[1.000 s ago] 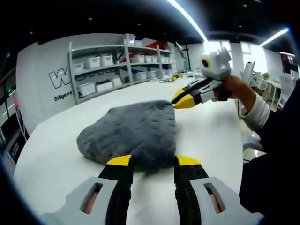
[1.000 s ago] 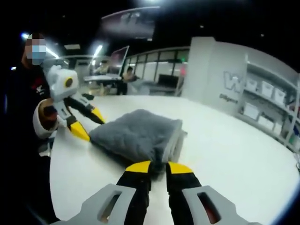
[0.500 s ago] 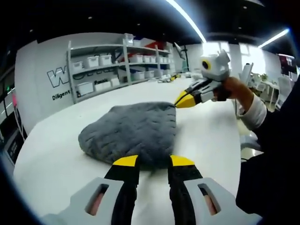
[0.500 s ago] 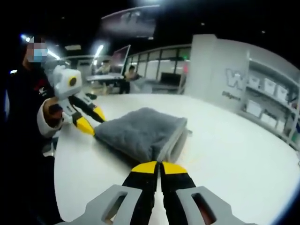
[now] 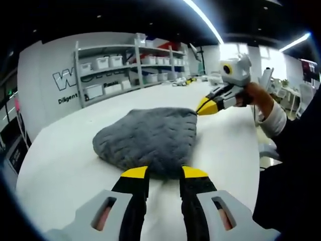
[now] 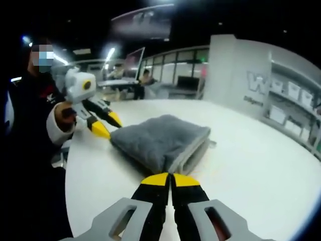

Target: Open the folded towel by lifting each exposed corner and separating the folded layers until the towel lies flat within the target outline without major curled edges

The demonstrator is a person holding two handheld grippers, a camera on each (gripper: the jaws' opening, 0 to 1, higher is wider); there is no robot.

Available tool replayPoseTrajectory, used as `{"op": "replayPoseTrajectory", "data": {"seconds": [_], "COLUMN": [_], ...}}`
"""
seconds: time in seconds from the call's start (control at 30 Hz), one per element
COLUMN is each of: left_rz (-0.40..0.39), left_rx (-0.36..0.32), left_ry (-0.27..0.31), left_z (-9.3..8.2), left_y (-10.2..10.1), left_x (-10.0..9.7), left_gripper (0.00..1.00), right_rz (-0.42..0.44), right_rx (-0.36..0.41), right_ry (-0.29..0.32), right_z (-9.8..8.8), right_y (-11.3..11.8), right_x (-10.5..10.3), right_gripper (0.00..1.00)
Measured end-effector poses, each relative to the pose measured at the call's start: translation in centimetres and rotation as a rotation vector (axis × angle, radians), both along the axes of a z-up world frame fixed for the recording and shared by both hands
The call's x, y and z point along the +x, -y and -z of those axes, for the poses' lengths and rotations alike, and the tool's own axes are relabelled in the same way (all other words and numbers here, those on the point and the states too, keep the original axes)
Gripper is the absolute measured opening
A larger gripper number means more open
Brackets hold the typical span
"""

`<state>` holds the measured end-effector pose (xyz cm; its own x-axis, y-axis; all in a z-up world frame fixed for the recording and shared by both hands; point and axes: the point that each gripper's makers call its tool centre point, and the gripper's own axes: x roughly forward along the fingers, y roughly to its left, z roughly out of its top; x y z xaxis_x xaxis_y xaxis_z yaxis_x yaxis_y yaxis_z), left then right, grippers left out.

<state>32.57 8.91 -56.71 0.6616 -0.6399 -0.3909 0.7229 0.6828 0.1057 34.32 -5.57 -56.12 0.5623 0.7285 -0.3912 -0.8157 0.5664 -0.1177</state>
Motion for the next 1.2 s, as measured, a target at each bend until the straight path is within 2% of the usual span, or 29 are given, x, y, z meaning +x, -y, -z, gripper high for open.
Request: {"op": "replayPoseTrajectory", "data": {"seconds": [0.33, 0.83, 1.2], "left_rz": [-0.029, -0.053, -0.066], "left_rx": [0.006, 0.013, 0.027], "left_ry": [-0.003, -0.008, -0.014], "left_z": [-0.1, 0.0, 0.4], "left_y": [-1.4, -2.2, -1.8], "left_x": [0.6, 0.8, -0.1], "left_gripper": [0.23, 0.25, 0.28], "right_rz": [-0.059, -0.114, -0.138], "right_rx": [-0.007, -0.061, -0.083], "right_ry": [-0.009, 0.016, 0.026], "right_z": [-0.4, -0.3, -0.5], "right_y": [-0.5, -0.9, -1.1], "right_x": [-1.0, -2.0, -1.9], "right_gripper": [0.0, 0.0, 0.0]}}
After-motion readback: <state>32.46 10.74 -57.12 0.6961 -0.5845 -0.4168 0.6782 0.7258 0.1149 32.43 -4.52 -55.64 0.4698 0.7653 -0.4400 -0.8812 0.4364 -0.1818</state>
